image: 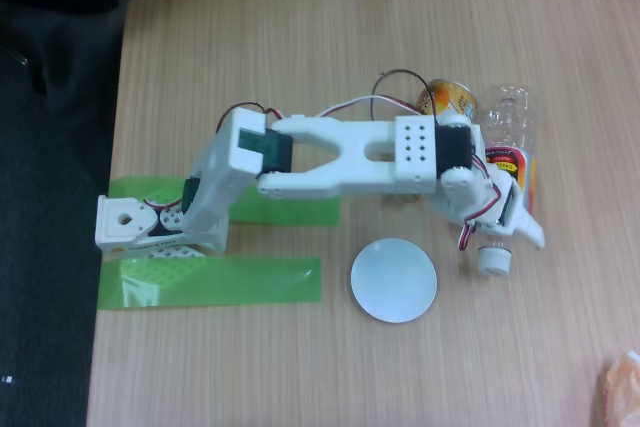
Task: Pick up the plastic bottle and stand it up on the white place
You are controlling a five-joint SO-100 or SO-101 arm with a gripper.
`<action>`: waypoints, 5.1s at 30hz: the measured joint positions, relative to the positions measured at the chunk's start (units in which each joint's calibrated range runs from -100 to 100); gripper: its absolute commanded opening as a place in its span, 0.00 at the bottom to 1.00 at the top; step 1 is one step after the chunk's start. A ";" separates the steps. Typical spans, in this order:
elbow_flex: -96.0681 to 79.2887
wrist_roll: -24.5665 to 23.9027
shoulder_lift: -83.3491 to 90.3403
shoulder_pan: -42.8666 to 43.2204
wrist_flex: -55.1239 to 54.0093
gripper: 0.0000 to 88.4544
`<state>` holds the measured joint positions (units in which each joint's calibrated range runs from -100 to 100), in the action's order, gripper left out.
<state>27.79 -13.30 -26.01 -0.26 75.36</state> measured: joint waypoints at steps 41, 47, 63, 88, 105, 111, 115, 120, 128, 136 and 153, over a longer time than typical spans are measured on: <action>14.64 3.52 -19.70 -4.11 0.00 0.37; 14.64 3.58 -19.70 -4.11 1.10 0.37; 14.64 3.58 -19.70 -4.18 2.04 0.37; 14.64 3.58 -19.70 -4.18 2.04 0.37; 14.73 3.58 -19.70 -3.81 2.04 0.37; 14.73 3.58 -19.70 -2.91 2.04 0.37; 14.73 3.58 -19.70 -3.36 2.04 0.37; 14.82 3.58 -19.70 -3.29 2.04 0.37; 18.44 3.58 -19.70 -1.34 2.04 0.37; 18.44 3.36 -19.70 -1.27 2.04 0.37; 18.44 3.47 -19.70 -1.42 2.04 0.37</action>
<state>46.23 -9.83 -45.71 -1.68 77.40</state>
